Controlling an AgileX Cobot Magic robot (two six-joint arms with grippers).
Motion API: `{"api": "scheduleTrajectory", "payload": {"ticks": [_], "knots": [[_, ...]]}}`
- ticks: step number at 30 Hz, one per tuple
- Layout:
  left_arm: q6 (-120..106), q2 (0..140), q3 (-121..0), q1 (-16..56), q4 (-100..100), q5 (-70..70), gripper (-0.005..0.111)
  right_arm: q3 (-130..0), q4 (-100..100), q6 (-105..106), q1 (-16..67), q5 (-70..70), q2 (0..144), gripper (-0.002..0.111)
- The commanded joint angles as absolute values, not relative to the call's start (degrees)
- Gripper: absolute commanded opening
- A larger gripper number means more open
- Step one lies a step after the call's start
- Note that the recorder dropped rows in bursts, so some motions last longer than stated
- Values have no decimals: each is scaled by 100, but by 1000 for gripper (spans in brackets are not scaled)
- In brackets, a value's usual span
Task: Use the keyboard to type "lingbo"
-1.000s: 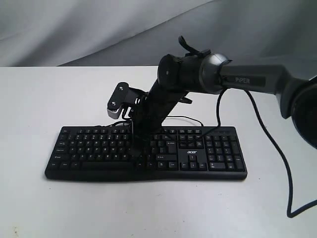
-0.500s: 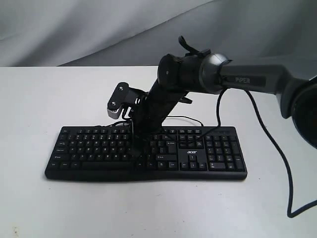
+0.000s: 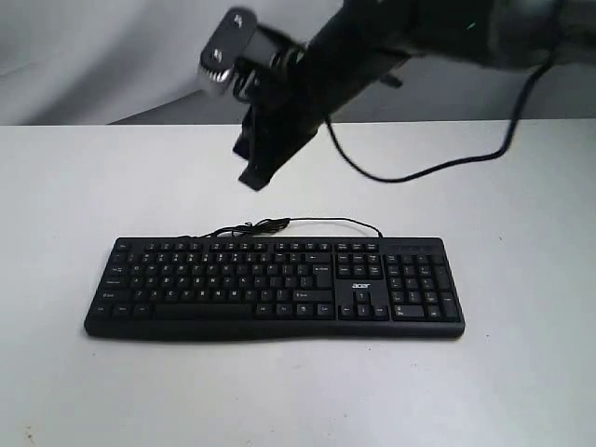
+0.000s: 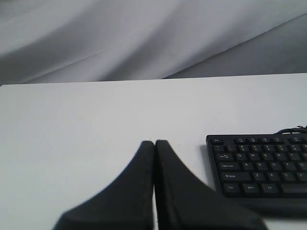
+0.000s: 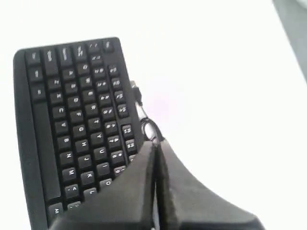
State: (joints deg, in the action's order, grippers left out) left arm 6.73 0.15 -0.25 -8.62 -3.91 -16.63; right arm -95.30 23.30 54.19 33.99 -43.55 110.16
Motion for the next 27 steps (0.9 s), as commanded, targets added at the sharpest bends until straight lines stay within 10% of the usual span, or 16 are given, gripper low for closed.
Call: {"api": "scheduleTrajectory", "payload": {"ticks": [1, 27], "knots": [[696, 0, 0, -873, -345, -1636, 1, -8979, 2275, 5350, 3358, -4015, 9668, 0], [696, 0, 0, -873, -345, -1636, 1, -6046, 1875, 3508, 3358, -1163, 4016, 0]]}}
